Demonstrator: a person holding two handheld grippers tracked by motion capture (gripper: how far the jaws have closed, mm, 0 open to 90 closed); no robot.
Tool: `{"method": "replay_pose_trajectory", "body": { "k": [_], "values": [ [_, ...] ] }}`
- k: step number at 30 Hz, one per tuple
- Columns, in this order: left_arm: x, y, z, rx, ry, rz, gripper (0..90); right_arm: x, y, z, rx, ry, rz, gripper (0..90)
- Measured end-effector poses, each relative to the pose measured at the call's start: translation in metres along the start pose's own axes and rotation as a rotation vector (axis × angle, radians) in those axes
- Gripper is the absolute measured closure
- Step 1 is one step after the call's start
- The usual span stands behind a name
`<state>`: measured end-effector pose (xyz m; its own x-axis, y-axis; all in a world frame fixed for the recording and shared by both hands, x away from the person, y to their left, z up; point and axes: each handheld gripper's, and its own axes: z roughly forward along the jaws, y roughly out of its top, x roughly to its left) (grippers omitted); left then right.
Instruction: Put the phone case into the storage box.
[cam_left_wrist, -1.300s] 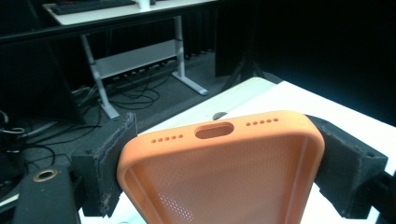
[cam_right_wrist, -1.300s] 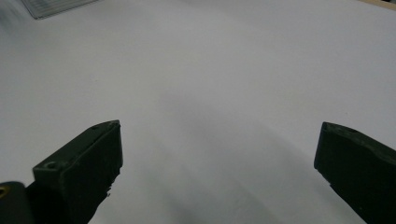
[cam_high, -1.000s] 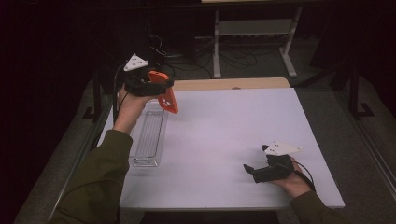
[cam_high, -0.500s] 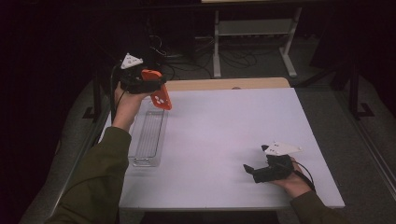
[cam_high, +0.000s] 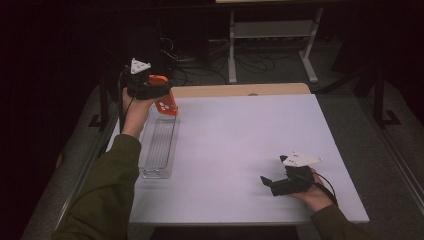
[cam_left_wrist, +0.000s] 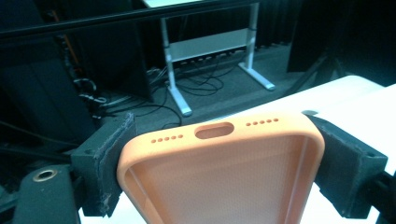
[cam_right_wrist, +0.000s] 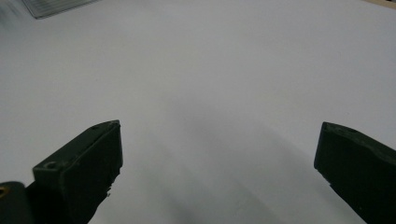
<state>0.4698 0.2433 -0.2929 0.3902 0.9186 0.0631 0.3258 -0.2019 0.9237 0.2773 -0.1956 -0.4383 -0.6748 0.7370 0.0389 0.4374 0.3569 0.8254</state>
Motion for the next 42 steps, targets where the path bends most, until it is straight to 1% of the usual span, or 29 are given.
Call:
{"method": "replay_pose_trajectory", "body": {
  "k": [1,4,5,8,9,13,14,17,19,25,26,27,28,29,34,35,36,37,40,41,42],
  "values": [
    [0.001,-0.001,0.001,-0.001,0.008,-0.007,14.5,0.000,0.000,0.000,0.000,0.000,0.000,0.5],
    [0.003,-0.004,0.003,-0.002,0.020,-0.013,14.5,0.000,0.000,0.000,0.002,0.000,0.002,0.5],
    [0.004,-0.006,0.004,0.005,0.033,-0.020,14.5,0.000,0.000,0.000,0.001,-0.001,0.001,0.5],
    [0.007,-0.009,0.006,0.011,0.045,-0.019,14.5,0.000,0.000,0.000,0.001,0.000,0.001,0.5],
    [0.008,-0.011,0.007,0.015,0.053,-0.032,14.5,0.000,0.000,0.000,0.000,0.001,0.001,0.5],
    [0.009,-0.014,0.009,0.023,0.059,-0.037,14.4,0.000,0.000,0.000,0.001,0.001,0.002,0.5],
    [0.010,-0.016,0.010,0.032,0.070,-0.034,14.5,0.000,0.000,0.000,0.000,0.002,0.000,0.5],
    [0.011,-0.017,0.011,0.040,0.074,-0.038,14.5,0.000,0.000,0.000,-0.001,0.002,-0.001,0.5],
    [0.011,-0.018,0.013,0.038,0.087,-0.043,14.4,0.000,0.000,0.000,0.000,0.001,0.000,0.5],
    [0.010,-0.021,0.016,0.045,0.101,-0.039,14.4,0.000,0.000,0.000,0.000,0.001,0.002,0.5],
    [0.010,-0.022,0.017,0.052,0.104,-0.036,14.4,0.000,0.000,0.000,0.002,0.001,0.003,0.5],
    [0.010,-0.024,0.018,0.054,0.104,-0.043,14.4,0.000,0.000,0.000,0.000,0.001,0.001,0.5],
    [0.009,-0.027,0.020,0.064,0.114,-0.040,14.4,0.000,0.000,0.000,0.000,0.002,0.001,0.5],
    [0.010,-0.028,0.021,0.069,0.111,-0.040,14.4,0.000,0.000,0.000,0.000,0.002,0.001,0.5],
    [0.008,-0.034,0.025,0.077,0.117,-0.050,14.4,0.000,0.000,0.000,0.000,0.001,0.000,0.5],
    [0.008,-0.035,0.026,0.084,0.125,-0.046,14.4,0.000,0.000,0.000,0.000,0.002,0.000,0.5],
    [0.008,-0.037,0.028,0.102,0.125,-0.041,14.4,0.000,0.000,0.000,-0.001,0.002,0.000,0.5],
    [0.007,-0.038,0.029,0.092,0.130,-0.052,14.4,0.000,0.000,0.000,-0.001,0.002,0.001,0.5],
    [0.006,-0.040,0.031,0.097,0.135,-0.054,14.4,0.000,0.000,0.000,0.000,0.001,0.001,0.5],
    [0.006,-0.040,0.032,0.105,0.142,-0.043,14.4,-0.001,0.000,0.000,-0.001,0.000,-0.001,0.5],
    [0.006,-0.040,0.032,0.105,0.142,-0.043,14.4,-0.001,0.000,0.000,-0.001,0.000,-0.001,0.5]
  ]
}}
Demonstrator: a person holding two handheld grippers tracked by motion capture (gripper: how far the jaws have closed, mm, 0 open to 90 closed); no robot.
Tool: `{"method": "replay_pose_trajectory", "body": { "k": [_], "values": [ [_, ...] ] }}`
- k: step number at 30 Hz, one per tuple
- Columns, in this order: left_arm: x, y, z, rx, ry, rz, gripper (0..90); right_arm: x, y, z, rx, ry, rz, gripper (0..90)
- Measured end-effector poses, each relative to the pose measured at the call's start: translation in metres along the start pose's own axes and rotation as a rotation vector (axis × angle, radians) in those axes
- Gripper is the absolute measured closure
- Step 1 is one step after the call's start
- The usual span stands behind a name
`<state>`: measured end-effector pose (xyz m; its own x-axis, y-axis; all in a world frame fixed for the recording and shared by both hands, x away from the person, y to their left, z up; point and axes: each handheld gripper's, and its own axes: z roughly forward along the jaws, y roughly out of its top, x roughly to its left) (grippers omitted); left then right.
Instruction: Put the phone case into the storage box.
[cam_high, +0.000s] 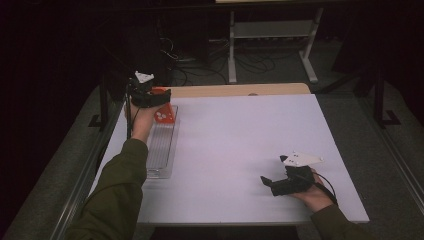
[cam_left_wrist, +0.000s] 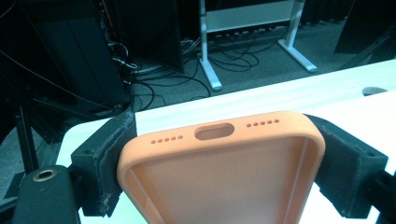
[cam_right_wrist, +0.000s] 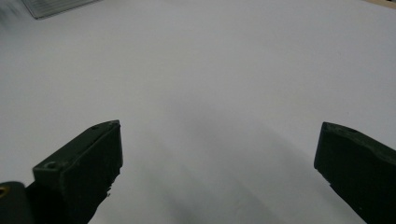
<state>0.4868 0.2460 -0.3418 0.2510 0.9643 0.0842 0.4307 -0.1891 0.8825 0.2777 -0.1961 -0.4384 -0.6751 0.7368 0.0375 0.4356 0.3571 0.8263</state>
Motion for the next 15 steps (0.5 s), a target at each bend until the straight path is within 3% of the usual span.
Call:
{"method": "replay_pose_trajectory", "body": {
  "k": [8,10,15],
  "values": [
    [-0.006,-0.006,0.010,0.026,0.024,0.013,14.4,0.000,0.000,-0.001,0.000,0.000,0.001,0.5],
    [-0.007,-0.007,0.012,0.023,0.018,0.001,14.4,0.000,0.000,-0.001,0.000,0.000,0.001,0.5],
    [-0.006,-0.007,0.013,0.037,0.031,0.024,14.4,0.000,0.000,-0.001,0.000,0.000,0.004,0.5]
  ]
}}
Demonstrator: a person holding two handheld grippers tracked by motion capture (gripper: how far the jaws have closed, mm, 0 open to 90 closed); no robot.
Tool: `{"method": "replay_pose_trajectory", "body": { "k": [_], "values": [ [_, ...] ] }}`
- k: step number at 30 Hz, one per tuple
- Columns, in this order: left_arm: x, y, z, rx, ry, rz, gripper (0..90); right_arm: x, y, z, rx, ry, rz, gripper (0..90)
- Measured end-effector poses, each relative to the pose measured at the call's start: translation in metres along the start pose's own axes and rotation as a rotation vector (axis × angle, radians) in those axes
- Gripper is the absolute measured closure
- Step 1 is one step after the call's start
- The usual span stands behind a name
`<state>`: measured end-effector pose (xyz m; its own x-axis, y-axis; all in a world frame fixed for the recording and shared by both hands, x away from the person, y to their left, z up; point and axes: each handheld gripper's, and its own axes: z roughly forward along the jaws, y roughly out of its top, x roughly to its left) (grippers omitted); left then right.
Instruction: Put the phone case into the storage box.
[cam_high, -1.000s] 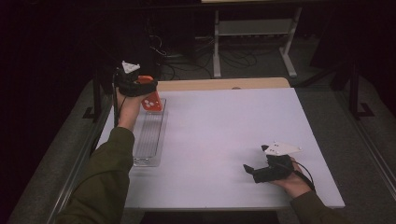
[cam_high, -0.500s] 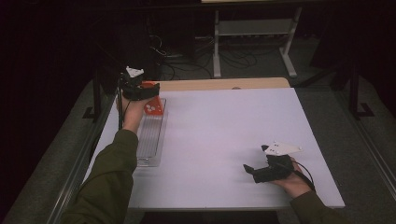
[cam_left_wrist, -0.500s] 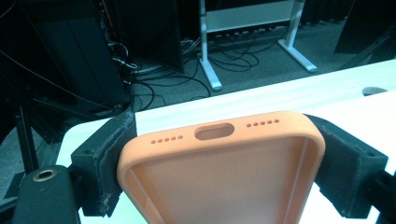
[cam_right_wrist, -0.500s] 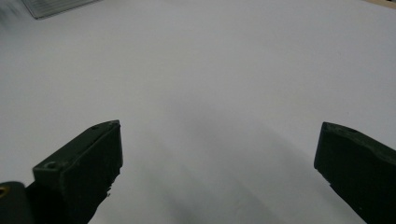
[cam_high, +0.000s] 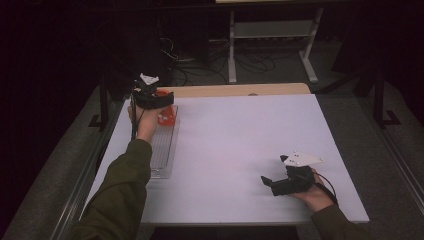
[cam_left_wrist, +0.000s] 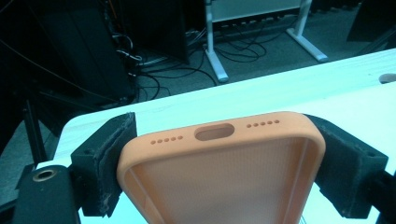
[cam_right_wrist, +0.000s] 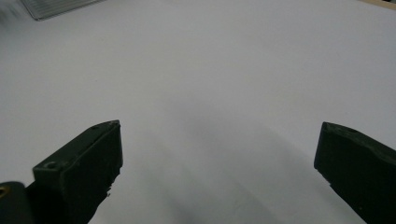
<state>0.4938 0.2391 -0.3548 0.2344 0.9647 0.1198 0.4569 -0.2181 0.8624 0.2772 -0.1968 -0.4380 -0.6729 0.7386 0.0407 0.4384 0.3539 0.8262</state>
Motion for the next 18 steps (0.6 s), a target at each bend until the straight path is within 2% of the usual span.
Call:
{"method": "replay_pose_trajectory", "body": {
  "k": [2,4,5,7,10,12,13,14,18],
  "values": [
    [0.000,-0.001,0.002,-0.001,-0.004,-0.016,14.3,0.000,0.000,0.000,0.000,0.000,-0.002,0.5],
    [0.000,-0.002,0.003,0.008,0.009,-0.002,14.3,0.000,0.000,0.001,0.000,0.001,-0.004,0.5],
    [0.000,-0.002,0.004,0.009,0.006,-0.016,14.3,0.000,0.000,0.001,0.000,0.002,-0.002,0.5],
    [0.000,-0.003,0.007,0.012,0.011,-0.017,14.3,0.001,0.000,0.001,0.001,0.003,-0.003,0.5],
    [0.000,-0.004,0.008,0.007,0.015,-0.019,14.3,0.000,0.000,0.001,0.000,0.000,-0.002,0.5],
    [-0.002,-0.004,0.011,-0.013,0.018,-0.031,14.3,0.000,0.000,0.001,0.001,0.000,0.000,0.5],
    [-0.002,-0.004,0.011,-0.013,0.018,-0.031,14.3,0.000,0.000,0.001,0.002,0.000,0.001,0.5],
    [-0.001,-0.004,0.011,-0.001,0.023,-0.011,14.2,0.000,0.000,0.001,0.001,0.000,0.000,0.5],
    [-0.002,-0.004,0.013,-0.012,0.030,-0.018,14.1,0.000,0.000,0.001,0.000,-0.001,0.000,0.5]
  ]
}}
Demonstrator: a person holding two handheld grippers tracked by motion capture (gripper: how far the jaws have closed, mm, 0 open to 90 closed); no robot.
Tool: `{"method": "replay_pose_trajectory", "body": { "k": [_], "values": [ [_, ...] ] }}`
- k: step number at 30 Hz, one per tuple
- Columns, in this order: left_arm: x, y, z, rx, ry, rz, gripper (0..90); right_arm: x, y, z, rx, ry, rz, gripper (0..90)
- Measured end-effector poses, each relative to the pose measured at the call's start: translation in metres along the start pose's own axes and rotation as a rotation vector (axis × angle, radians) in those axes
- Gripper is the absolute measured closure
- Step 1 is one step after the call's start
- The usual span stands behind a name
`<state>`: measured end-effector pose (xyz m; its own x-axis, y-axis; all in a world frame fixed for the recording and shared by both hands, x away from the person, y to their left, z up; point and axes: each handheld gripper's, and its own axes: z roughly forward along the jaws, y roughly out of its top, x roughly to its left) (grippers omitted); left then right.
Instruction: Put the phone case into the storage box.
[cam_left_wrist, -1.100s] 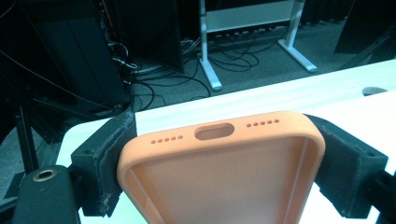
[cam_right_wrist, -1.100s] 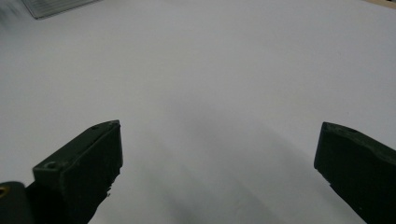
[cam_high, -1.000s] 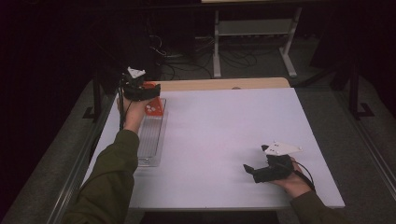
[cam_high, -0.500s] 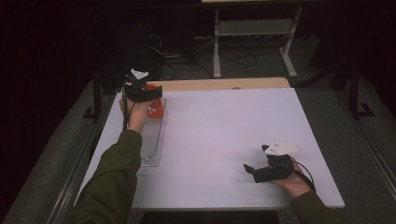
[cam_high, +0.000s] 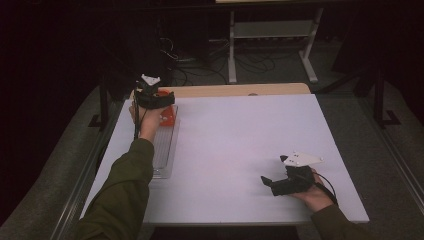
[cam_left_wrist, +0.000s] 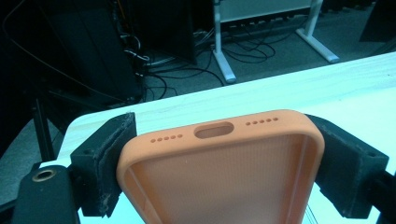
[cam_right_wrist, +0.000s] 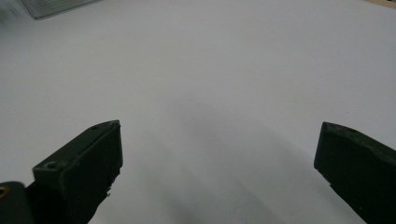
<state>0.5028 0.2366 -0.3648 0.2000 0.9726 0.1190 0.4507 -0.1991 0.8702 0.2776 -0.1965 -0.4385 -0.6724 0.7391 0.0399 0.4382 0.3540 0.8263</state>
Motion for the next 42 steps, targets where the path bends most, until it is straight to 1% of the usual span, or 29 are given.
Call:
{"method": "replay_pose_trajectory", "body": {
  "k": [1,2,3,4,6,8,9,10,11,12,13,14,15,16,17,18,22,23,25,26,27,28,30,31,34,36,39,40,42],
  "values": [
    [0.000,0.000,0.001,0.004,-0.001,0.010,14.1,0.000,0.000,0.000,-0.004,-0.001,-0.007,0.5],
    [0.000,0.000,0.001,0.004,-0.001,0.010,14.1,0.000,0.000,0.000,-0.004,-0.002,-0.009,0.5],
    [-0.001,0.000,0.002,-0.006,-0.002,-0.002,14.1,-0.001,0.000,0.000,-0.005,-0.001,-0.011,0.5],
    [0.000,0.001,0.004,-0.002,-0.004,0.005,14.1,-0.001,0.000,0.001,-0.005,0.000,-0.013,0.5],
    [0.001,0.002,0.005,0.007,-0.004,0.007,14.0,0.000,0.000,0.001,-0.002,0.000,-0.008,0.5],
    [0.001,0.002,0.006,0.005,-0.002,0.007,14.0,0.000,0.000,0.001,-0.002,0.000,-0.007,0.5],
    [0.001,0.002,0.007,0.003,-0.003,0.001,14.0,0.000,0.000,0.000,-0.002,-0.001,-0.004,0.5],
    [0.002,0.003,0.007,0.009,-0.001,0.007,14.0,0.000,0.000,0.000,-0.002,-0.001,-0.004,0.5],
    [0.001,0.003,0.008,0.000,-0.001,-0.002,14.0,0.000,0.000,0.000,-0.002,0.000,-0.003,0.5],
    [0.001,0.004,0.010,0.010,-0.002,0.006,14.0,-0.001,-0.001,0.000,-0.002,0.000,-0.006,0.5],
    [0.001,0.004,0.010,0.010,-0.002,0.006,14.0,-0.001,-0.001,0.000,-0.002,0.000,-0.006,0.5],
    [0.002,0.004,0.011,0.013,-0.002,0.015,14.0,-0.001,-0.001,0.000,-0.001,0.000,-0.008,0.5],
    [0.001,0.004,0.012,0.013,-0.003,0.008,14.0,-0.001,-0.001,0.000,0.000,0.002,-0.001,0.5],
    [0.002,0.005,0.013,0.020,0.000,0.016,14.0,0.000,-0.001,0.000,0.003,0.004,0.005,0.5],
    [0.002,0.005,0.015,0.014,-0.002,0.011,14.0,0.000,-0.001,0.000,0.003,0.004,0.005,0.5],
    [0.002,0.006,0.015,0.020,-0.001,0.014,14.0,0.000,-0.001,0.000,0.003,0.004,0.005,0.5],
    [0.001,0.006,0.018,0.016,-0.006,0.015,14.0,-0.001,-0.001,0.000,0.004,0.004,0.008,0.5],
    [0.001,0.007,0.019,0.020,-0.008,0.028,14.0,-0.001,-0.002,0.000,0.002,0.004,0.006,0.5],
    [0.001,0.007,0.021,0.021,-0.011,0.030,13.9,-0.001,-0.002,0.000,0.003,0.004,0.007,0.5],
    [0.002,0.007,0.021,0.016,-0.010,0.022,13.9,-0.001,-0.002,0.000,0.003,0.004,0.006,0.5],
    [0.002,0.007,0.021,0.016,-0.010,0.022,13.9,-0.001,-0.002,0.000,0.003,0.004,0.006,0.5],
    [0.003,0.006,0.022,0.016,-0.010,0.025,13.8,-0.002,-0.002,0.000,-0.002,0.003,-0.004,0.5],
    [0.003,0.006,0.022,0.017,-0.008,0.024,13.7,-0.001,-0.002,0.000,0.003,0.006,0.006,0.5],
    [0.003,0.006,0.022,0.015,-0.010,0.024,13.6,-0.002,-0.002,0.000,-0.004,0.003,-0.005,0.5],
    [0.003,0.006,0.023,0.013,-0.013,0.017,13.6,-0.002,-0.002,0.000,0.000,0.004,0.000,0.5],
    [0.003,0.005,0.024,0.020,-0.004,0.025,13.0,-0.002,-0.002,0.000,-0.002,0.004,-0.004,0.5],
    [0.003,0.006,0.024,0.016,-0.001,0.025,11.6,-0.001,-0.002,0.000,0.000,0.004,0.000,0.5],
    [0.004,0.005,0.024,0.013,-0.001,0.019,10.7,-0.002,-0.002,0.000,0.000,0.004,0.000,0.5],
    [0.004,0.005,0.024,0.019,0.000,0.021,9.8,-0.002,-0.002,0.000,-0.001,0.004,0.000,0.5]
  ]
}}
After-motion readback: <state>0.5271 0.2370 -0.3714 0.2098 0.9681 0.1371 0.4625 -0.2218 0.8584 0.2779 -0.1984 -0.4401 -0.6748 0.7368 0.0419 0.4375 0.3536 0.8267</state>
